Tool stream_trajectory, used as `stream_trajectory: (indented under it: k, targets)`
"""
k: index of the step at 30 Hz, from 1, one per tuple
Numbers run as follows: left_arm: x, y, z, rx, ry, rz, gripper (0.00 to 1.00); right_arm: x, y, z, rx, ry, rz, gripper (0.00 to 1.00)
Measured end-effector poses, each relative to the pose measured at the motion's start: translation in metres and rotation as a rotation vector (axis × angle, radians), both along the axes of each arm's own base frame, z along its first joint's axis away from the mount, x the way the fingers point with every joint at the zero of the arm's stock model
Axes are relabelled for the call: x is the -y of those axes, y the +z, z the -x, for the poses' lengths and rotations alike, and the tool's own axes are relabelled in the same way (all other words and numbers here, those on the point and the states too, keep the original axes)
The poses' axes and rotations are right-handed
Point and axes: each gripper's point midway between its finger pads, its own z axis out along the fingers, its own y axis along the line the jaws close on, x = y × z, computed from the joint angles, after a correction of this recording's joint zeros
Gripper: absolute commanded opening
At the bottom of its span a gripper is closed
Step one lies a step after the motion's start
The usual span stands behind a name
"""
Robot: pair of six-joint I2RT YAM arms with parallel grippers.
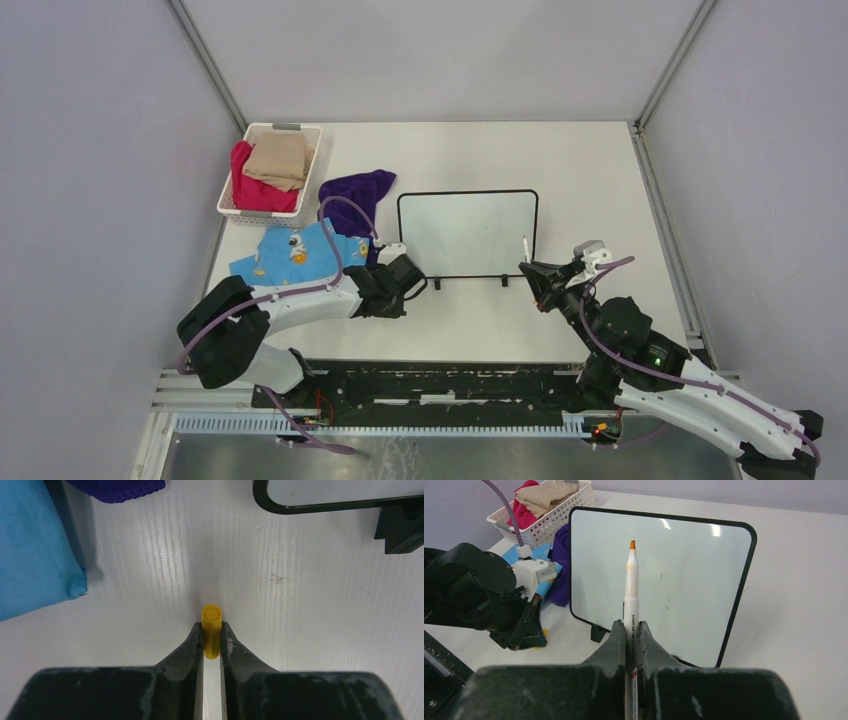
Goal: Write a sentence on the whiteboard
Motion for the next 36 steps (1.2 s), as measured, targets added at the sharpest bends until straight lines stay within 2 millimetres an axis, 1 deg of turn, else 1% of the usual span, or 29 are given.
stream_trajectory:
  k: [9, 13, 16, 19, 21, 23, 25, 27, 29, 32, 34, 36]
  targets:
    - [0.000, -0.001, 0.000, 0.000, 0.000, -0.001, 0.27, -0.001, -0.003, -0.001, -0.006, 0.000, 0.011, 0.00]
    - [0.000, -0.001, 0.000, 0.002, 0.000, 0.001, 0.33, -0.001, -0.003, -0.001, -0.007, 0.000, 0.012, 0.00]
    - [-0.001, -0.001, 0.000, 0.005, 0.002, 0.000, 0.39, -0.001, -0.003, -0.001, -0.008, 0.000, 0.013, 0.00]
    - [-0.001, 0.003, -0.001, 0.014, 0.004, 0.006, 0.50, -0.001, -0.003, -0.001, -0.008, 0.000, 0.013, 0.00]
    - [-0.001, 0.008, -0.001, 0.025, 0.006, 0.019, 0.58, -0.001, -0.003, -0.001, -0.008, 0.000, 0.013, 0.00]
    - [-0.001, 0.017, -0.002, 0.042, 0.010, 0.038, 0.64, -0.001, -0.003, -0.001, -0.008, 0.000, 0.014, 0.00]
    - [-0.002, 0.030, -0.003, 0.070, 0.018, 0.065, 0.67, -0.001, -0.003, -0.001, -0.007, 0.000, 0.015, 0.00]
    - [0.001, 0.052, -0.007, 0.123, 0.024, 0.118, 0.69, -0.001, -0.003, 0.000, -0.004, 0.004, 0.022, 0.00]
    - [0.008, 0.086, -0.013, 0.198, 0.023, 0.214, 0.73, -0.001, 0.000, 0.000, 0.005, 0.010, 0.027, 0.00]
    - [0.017, 0.151, -0.019, 0.347, -0.014, 0.385, 0.77, -0.005, 0.008, 0.002, 0.026, 0.040, 0.035, 0.00]
    - [0.023, 0.201, -0.019, 0.459, -0.064, 0.522, 0.79, -0.011, 0.015, 0.004, 0.045, 0.072, 0.034, 0.00]
    - [0.028, 0.237, -0.015, 0.537, -0.120, 0.624, 0.79, -0.021, 0.022, 0.007, 0.068, 0.120, 0.028, 0.00]
